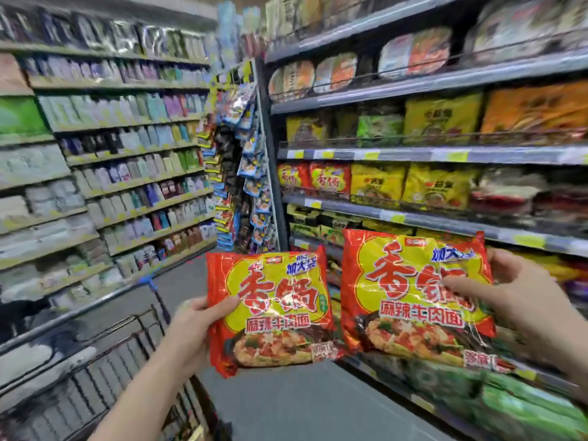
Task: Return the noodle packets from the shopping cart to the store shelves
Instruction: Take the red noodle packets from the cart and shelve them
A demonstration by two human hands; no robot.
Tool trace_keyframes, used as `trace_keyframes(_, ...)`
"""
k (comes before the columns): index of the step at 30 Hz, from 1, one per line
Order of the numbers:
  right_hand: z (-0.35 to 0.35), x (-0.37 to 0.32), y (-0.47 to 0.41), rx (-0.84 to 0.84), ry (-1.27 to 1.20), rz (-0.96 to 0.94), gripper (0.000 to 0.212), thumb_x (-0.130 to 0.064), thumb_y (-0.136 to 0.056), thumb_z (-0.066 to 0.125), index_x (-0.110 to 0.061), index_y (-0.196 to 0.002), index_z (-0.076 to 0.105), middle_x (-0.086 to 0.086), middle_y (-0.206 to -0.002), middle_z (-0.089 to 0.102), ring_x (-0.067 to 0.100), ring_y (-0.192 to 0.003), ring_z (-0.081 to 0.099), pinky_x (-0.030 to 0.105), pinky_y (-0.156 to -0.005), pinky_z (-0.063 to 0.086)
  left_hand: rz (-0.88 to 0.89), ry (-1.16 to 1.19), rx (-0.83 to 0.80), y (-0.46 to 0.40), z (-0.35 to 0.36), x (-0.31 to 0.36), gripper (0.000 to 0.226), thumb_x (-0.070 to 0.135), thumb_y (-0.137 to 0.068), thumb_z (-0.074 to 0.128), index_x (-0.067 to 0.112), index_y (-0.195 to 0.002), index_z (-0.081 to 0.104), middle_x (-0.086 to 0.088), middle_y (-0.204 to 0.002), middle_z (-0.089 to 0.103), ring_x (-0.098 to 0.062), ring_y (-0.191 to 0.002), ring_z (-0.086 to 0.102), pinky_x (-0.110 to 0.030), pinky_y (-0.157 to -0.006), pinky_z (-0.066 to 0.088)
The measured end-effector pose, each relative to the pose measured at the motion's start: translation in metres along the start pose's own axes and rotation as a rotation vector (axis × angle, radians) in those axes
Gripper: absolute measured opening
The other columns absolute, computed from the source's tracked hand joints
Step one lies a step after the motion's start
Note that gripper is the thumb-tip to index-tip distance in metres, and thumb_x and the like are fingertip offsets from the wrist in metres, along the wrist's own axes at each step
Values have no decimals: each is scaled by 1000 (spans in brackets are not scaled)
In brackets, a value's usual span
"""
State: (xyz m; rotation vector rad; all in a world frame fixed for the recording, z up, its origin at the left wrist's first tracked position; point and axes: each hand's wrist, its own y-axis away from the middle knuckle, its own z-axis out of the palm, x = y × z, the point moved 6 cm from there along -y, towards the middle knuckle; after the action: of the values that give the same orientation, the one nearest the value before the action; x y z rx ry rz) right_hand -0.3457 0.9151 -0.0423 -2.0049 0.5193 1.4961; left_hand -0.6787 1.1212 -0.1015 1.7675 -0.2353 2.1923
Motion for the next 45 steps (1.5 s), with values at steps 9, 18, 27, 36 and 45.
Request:
trace_keyframes(9, -251, 17, 74, 273, 79, 46, 76, -51, -30, 88, -12, -92, 69, 4, -85, 76, 21, -73, 73, 41, -71, 57, -13, -48, -343, 34, 264, -27, 30, 9, -67, 66, -7, -93, 65, -24, -88, 72, -31, -68, 71, -37, -57, 59)
trace_keyframes(18, -489, 42, 200, 643, 168, 140, 24, -12, -68, 80, -9, -88, 67, 6, -81, 74, 15, -63, 69, 21, -49, 48, -77, -78, -704, 123, 535, -98, 9, 2, -82, 60, -3, -89, 63, -16, -72, 73, -25, -56, 70, -32, -49, 57)
trace_keyframes(27, -629, 53, 309, 959, 110, 191, 23, -2, -72, 75, -12, -88, 62, 1, -78, 69, 12, -61, 65, 18, -48, 48, -125, -109, -1054, 222, 733, -134, 23, 13, -73, 68, 0, -92, 66, -17, -82, 74, -27, -62, 71, -30, -50, 55)
trace_keyframes(36, -749, 75, 350, 1153, 96, 255, 71, -39, -32, 91, -11, -93, 68, 10, -88, 75, 37, -77, 71, 59, -74, 53, -147, -83, -1261, 284, 912, -176, 17, 5, -78, 64, -5, -91, 64, -18, -75, 73, -27, -59, 70, -36, -58, 60)
trace_keyframes(45, -868, 86, 332, 1206, 175, 231, 82, -51, -20, 91, -14, -90, 68, 2, -82, 76, 27, -75, 73, 39, -69, 54, -157, -40, -1382, 313, 1041, -203, 52, 24, -50, 85, -4, -90, 66, -20, -81, 73, -31, -66, 71, -35, -53, 58)
